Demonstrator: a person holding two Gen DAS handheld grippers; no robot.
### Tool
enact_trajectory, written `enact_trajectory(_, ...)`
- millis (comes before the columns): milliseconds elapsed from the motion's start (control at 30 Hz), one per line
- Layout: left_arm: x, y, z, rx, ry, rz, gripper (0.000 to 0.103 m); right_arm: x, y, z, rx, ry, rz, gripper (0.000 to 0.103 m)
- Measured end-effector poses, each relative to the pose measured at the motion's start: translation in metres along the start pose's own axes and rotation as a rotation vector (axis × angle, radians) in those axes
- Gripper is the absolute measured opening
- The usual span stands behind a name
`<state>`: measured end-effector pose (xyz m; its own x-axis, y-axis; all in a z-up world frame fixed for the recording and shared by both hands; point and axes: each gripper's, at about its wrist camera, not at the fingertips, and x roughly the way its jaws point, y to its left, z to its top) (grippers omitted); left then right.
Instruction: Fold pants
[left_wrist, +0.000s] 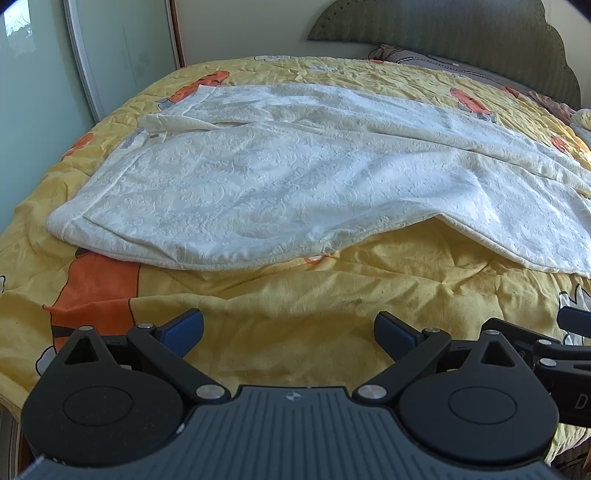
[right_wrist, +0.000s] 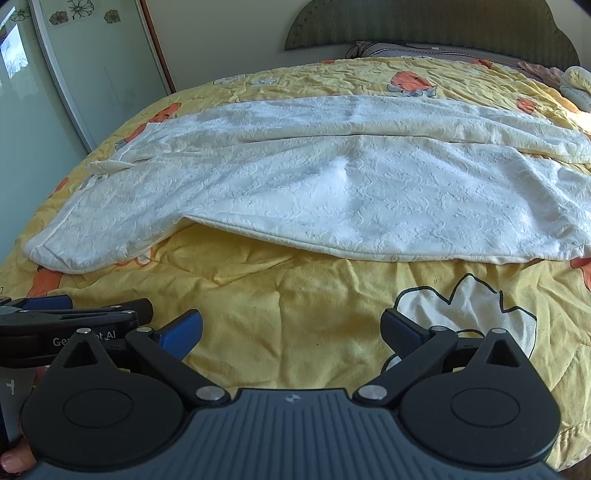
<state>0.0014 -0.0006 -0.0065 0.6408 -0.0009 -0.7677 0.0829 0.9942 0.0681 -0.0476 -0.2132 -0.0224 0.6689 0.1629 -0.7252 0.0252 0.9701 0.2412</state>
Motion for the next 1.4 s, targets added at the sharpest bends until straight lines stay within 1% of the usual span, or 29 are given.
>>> enact_trajectory(700,0.0041,-0.0001,-0.0021,0.000,0.023,0.000,0.100,0.0005,0.0011,-0.0007,-0.006,0.008,0.012,0.103)
enact_trajectory(1400,0.0056,0.0013,-0.0031,-0.005,0.028,0.001,0.101,0.0005,0.0009,-0.0022,-0.001,0.009,0.017,0.103)
